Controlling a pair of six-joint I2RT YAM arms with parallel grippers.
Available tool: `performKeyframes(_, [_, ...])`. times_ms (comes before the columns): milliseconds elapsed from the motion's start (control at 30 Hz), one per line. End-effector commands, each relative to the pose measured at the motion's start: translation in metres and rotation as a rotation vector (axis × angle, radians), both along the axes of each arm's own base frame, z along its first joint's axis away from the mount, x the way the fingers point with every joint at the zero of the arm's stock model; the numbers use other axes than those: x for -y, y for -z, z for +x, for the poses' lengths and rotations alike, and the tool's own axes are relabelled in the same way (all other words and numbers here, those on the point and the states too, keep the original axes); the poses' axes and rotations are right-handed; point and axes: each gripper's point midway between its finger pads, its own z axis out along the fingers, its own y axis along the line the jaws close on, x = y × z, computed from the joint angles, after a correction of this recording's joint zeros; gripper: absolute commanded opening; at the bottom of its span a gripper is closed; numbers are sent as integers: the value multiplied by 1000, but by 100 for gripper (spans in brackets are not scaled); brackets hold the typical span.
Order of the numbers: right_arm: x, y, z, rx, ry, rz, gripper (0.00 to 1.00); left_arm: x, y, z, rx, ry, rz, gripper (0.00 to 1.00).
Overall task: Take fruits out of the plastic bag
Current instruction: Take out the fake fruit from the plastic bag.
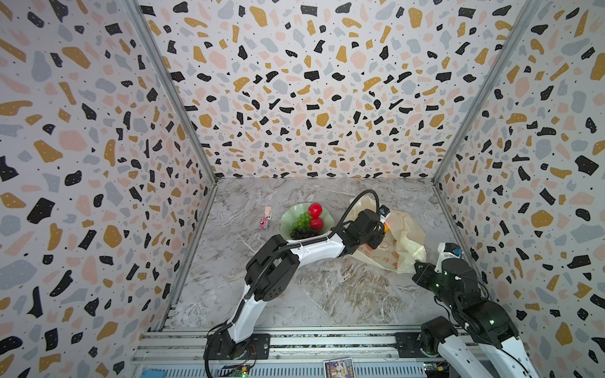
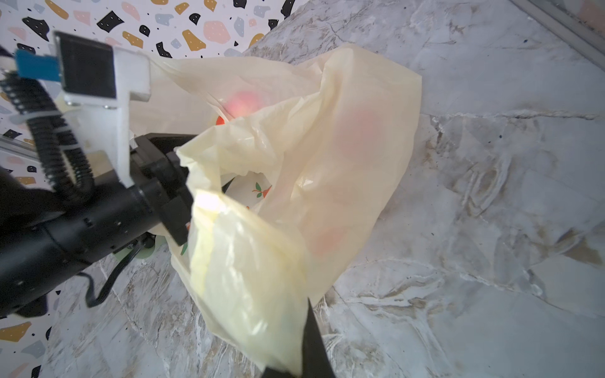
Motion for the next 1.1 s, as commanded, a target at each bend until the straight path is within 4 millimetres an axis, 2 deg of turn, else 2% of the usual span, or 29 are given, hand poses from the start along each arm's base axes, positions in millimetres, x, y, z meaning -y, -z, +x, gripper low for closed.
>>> performKeyframes(0, [3, -20, 8, 62, 22, -6, 0, -4, -25, -24, 22, 124, 7, 25])
performKeyframes(300, [-1, -20, 13, 83, 12, 1, 0, -18, -81, -52, 74, 231, -51, 24])
performKeyframes(633, [9, -20, 14, 106, 51, -33, 0, -51, -131, -72, 176, 265, -73, 24])
performKeyframes(867, [12, -21, 13, 127, 63, -38, 0, -75, -160, -72, 232, 222, -155, 20])
performKeyframes(1067, [10, -19, 14, 117, 55, -38, 0, -109, -173, -54, 203, 113, -223, 12])
